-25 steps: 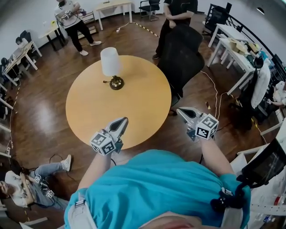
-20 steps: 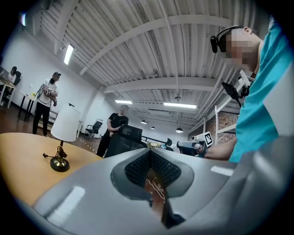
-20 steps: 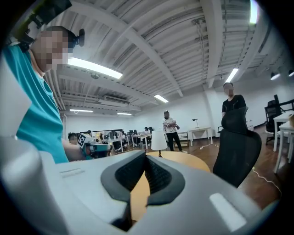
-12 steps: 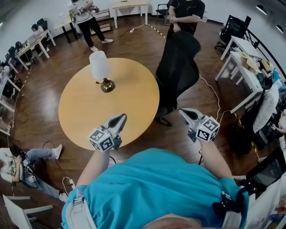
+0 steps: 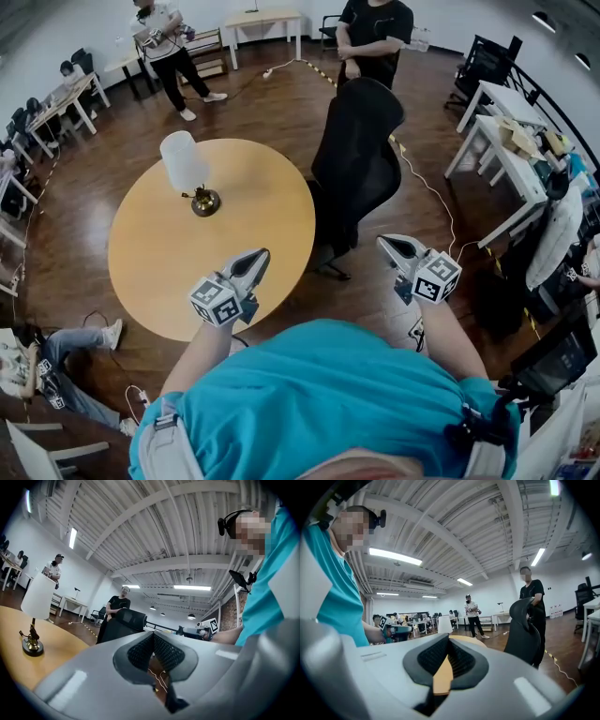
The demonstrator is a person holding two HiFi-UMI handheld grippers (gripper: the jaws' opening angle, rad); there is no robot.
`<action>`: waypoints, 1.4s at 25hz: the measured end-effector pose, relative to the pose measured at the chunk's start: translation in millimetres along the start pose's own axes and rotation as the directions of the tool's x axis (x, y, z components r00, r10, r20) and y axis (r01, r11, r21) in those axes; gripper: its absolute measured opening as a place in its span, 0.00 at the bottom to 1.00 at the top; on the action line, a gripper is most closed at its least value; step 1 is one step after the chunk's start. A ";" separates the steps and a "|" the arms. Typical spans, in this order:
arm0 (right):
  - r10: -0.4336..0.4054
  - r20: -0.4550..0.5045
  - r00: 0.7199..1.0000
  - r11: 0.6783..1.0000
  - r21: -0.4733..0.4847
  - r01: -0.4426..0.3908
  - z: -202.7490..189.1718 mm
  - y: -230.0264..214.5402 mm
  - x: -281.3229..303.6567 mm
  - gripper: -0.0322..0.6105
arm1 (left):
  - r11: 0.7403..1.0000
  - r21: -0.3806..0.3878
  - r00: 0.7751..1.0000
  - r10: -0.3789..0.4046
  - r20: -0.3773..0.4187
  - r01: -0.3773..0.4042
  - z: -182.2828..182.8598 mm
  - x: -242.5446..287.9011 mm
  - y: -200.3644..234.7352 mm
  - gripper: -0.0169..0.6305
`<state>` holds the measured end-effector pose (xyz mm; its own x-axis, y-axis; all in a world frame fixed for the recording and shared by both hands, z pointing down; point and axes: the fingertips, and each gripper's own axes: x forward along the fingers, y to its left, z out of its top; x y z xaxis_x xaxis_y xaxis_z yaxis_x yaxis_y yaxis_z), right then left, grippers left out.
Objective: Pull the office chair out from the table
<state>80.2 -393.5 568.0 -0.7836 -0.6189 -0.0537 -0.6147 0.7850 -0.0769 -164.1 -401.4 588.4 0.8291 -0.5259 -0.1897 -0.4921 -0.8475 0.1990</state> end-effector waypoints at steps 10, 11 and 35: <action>-0.084 -0.038 0.996 0.996 -0.016 0.083 9.1 -53.4 80.2 0.05 | 0.992 -0.058 0.994 -0.110 0.009 0.110 10.9 45.5 105.3 0.06; -0.086 -0.044 0.995 0.996 -0.011 0.086 5.3 -64.8 82.9 0.05 | 0.991 -0.063 0.993 -0.114 0.011 0.114 7.6 56.1 111.7 0.06; 0.212 -0.002 0.977 0.977 0.029 -0.212 28.8 -375.9 -28.0 0.05 | 0.968 0.044 0.969 0.244 0.027 -0.245 -41.0 370.8 77.5 0.06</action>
<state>335.8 -672.0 569.8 -0.8963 -0.4384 -0.0668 -0.4320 0.8971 -0.0924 116.1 -659.2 572.9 0.6763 -0.7188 -0.1611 -0.6916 -0.6949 0.1971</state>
